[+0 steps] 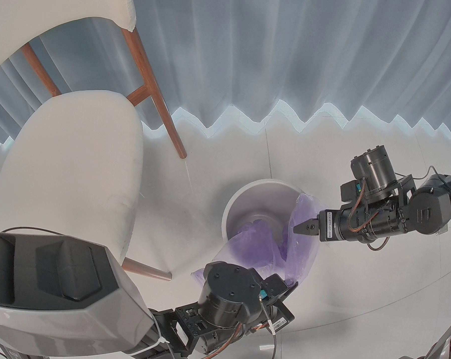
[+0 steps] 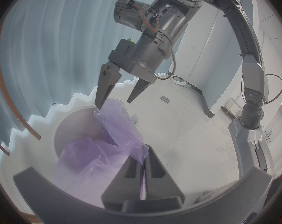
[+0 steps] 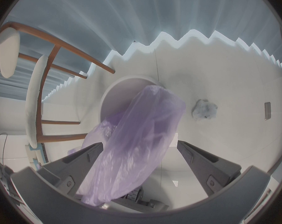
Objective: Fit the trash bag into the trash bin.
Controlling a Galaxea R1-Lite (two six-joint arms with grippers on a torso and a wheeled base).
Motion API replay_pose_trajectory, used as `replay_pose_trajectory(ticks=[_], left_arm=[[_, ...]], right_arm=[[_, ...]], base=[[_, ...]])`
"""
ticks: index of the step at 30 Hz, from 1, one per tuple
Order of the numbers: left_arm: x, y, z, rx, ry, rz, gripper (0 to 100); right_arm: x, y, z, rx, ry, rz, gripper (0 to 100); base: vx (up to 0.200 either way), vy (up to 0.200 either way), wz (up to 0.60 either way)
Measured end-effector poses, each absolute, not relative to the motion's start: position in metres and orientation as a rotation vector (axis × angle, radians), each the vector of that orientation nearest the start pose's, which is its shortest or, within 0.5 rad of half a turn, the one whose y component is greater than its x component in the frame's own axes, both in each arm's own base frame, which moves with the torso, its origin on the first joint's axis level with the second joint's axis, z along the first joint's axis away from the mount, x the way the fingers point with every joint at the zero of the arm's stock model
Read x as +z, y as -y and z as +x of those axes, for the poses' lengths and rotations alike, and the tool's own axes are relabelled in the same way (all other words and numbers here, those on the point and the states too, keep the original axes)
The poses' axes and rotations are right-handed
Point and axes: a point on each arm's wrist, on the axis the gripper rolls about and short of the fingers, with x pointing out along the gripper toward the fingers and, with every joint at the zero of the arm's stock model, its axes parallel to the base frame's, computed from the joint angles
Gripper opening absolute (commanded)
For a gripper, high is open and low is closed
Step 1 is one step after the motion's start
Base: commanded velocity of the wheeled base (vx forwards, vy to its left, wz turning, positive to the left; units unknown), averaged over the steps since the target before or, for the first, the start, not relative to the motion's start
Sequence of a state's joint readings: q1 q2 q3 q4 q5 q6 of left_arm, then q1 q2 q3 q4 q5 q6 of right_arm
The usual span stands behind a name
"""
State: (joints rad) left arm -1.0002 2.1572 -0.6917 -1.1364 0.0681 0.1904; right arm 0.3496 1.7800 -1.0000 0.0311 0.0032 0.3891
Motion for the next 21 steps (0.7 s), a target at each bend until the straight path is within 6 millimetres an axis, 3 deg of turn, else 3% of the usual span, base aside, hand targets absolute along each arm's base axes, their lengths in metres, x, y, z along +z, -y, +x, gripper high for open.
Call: replay_pose_trajectory(ticks=[8, 21], left_arm=[[0.051, 0.299, 0.194, -0.953, -0.206, 0.349, 0], [0.051, 0.3, 0.194, -0.952, -0.205, 0.348, 0]], right_arm=[[0.152, -0.109, 0.314, 0.145, -0.821, 0.225, 100], [0.139, -0.108, 0.331, 0.082, -0.832, 0.19, 100]], base=[[0.0, 0.0, 0.0], [0.0, 0.0, 0.0]])
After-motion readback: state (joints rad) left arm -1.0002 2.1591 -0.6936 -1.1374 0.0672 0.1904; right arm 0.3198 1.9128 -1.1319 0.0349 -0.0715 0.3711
